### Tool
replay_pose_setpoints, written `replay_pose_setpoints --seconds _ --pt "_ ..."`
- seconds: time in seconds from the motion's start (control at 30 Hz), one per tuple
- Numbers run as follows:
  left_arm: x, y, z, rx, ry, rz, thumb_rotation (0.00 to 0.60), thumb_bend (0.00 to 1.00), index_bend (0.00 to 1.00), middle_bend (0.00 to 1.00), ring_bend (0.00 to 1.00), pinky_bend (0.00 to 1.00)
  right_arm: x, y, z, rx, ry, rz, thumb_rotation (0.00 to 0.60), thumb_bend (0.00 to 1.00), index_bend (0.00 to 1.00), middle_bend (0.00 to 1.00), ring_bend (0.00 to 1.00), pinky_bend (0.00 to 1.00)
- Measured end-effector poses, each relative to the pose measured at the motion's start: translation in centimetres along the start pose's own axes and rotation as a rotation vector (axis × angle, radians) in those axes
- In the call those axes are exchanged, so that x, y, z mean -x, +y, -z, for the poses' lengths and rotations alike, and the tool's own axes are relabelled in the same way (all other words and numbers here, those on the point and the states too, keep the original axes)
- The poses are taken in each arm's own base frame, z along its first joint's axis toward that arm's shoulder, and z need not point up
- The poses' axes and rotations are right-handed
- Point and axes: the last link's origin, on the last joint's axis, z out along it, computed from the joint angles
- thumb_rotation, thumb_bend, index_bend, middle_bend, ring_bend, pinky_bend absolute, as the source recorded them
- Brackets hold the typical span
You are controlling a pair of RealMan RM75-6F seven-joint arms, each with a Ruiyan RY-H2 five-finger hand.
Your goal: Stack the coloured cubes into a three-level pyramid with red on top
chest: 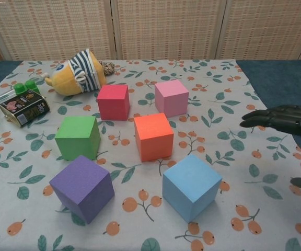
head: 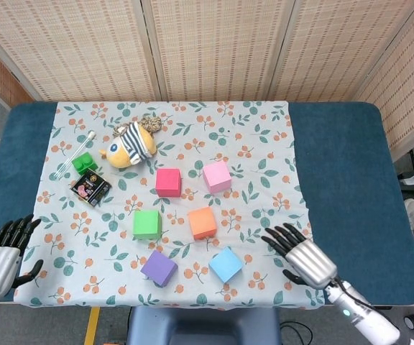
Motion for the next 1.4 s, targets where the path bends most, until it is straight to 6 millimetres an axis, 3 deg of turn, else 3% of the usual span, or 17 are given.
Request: replay_pose_setpoints --seconds 0.4,0.67,0.77,0.83,0.93,1.07,1.4 --pt "-0.5 -0.6 0.3 -0.004 0.007 0.016 0.6 0.37 0.0 0.0 0.0 0.07 -0.3 -5.0 -7.9 -0.068 -0.118 0.072 0.6 0.23 0.0 0.0 0.0 0.0" --pt "-1.0 -0.9 0.7 -0.011 0.023 0.028 0.6 0.37 0.0 0.0 0.0 0.07 -0.2 -7.9 -9.6 -0.102 -0.171 0.08 0.6 0.23 0.02 0.0 0.0 0.0" --pt "-1.1 -0.9 0.8 -0.011 0.022 0.028 0.6 0.37 0.0 0.0 0.0 0.07 -0.2 -8.4 -9.8 -0.091 -0.164 0.077 0.6 0.23 0.28 0.01 0.0 0.0" --pt "-1.1 -0.9 0.8 -0.011 0.021 0.028 0.6 0.37 0.0 0.0 0.0 0.07 -0.4 -8.7 -10.0 -0.078 -0.144 0.077 0.6 0.23 0.53 0.1 0.0 0.0" --pt "-1.1 -1.0 0.8 -0.016 0.019 0.028 0.6 0.37 0.0 0.0 0.0 0.07 -0.6 -8.7 -10.1 -0.048 -0.118 0.076 0.6 0.23 0.71 0.22 0.02 0.01" --pt "-1.2 -1.1 0.9 -0.022 0.016 0.03 0.6 0.37 0.0 0.0 0.0 0.07 -1.0 -8.2 -9.8 -0.005 -0.103 0.068 0.6 0.23 0.79 0.27 0.06 0.03" --pt "-1.5 -1.2 1.1 -0.022 0.02 0.045 0.6 0.37 0.0 0.0 0.0 0.07 -4.0 -4.7 -8.1 0.169 -0.006 -0.038 0.6 0.23 0.86 0.33 0.11 0.11"
